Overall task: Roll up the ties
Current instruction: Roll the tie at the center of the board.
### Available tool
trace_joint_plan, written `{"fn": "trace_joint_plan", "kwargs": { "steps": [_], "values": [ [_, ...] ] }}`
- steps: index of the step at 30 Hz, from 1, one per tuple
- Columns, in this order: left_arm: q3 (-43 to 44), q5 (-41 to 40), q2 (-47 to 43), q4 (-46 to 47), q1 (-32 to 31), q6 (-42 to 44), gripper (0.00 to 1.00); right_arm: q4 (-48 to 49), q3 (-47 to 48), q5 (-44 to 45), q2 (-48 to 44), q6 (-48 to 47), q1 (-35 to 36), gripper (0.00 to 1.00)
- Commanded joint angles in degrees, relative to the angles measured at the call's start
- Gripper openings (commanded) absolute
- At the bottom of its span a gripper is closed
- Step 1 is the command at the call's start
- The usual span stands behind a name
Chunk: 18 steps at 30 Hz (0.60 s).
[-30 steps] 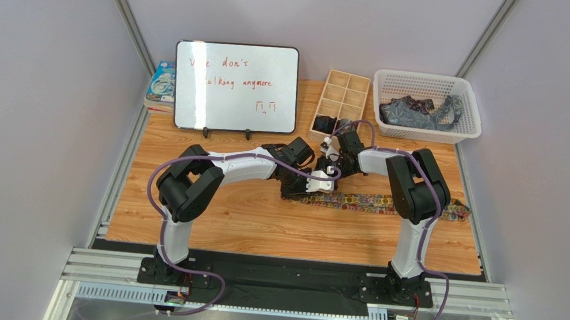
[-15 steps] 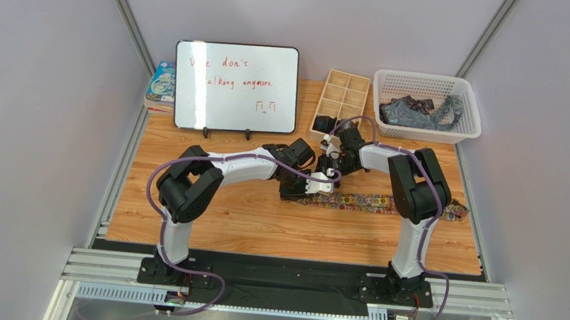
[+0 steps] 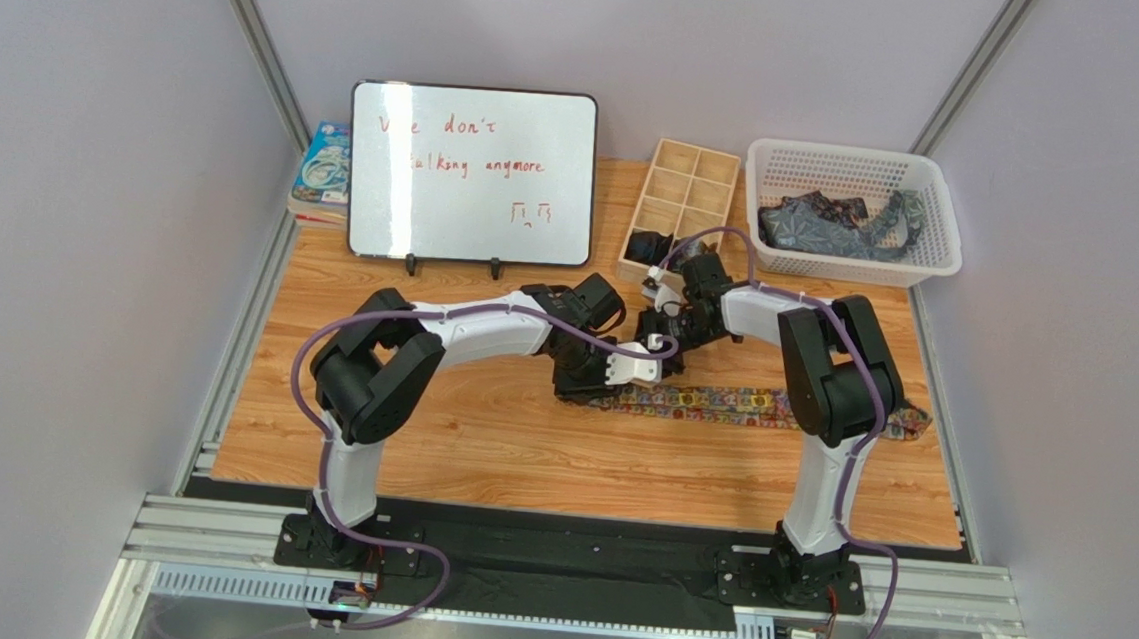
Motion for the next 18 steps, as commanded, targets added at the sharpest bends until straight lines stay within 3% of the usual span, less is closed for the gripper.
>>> {"fn": "trace_joint_plan", "kwargs": {
  "steps": [1,3,6,18],
  "values": [
    [0.76,1.5,-2.16,-5.05,1.26,-1.2,0.5,-0.29,-0.15,3.97,-1.06,-4.52,-0.13,0.0],
    [0.41,2.39,-3.13,-4.44,1.52,-1.29,0.61,-0.12,-0.15,5.28,-0.53,-4.88,0.13,0.0],
    [-0.2,3.18,-5.41,-3.21,2.04,-1.56,0.67,0.59,-0.15,7.04,0.08,-5.5,0.66,0.0],
    [-0.73,7.31,-5.95,-3.81,4.33,-1.65,0.71,3.05,-2.96,12.05,-3.52,-5.24,2.94,0.0]
  ]
}}
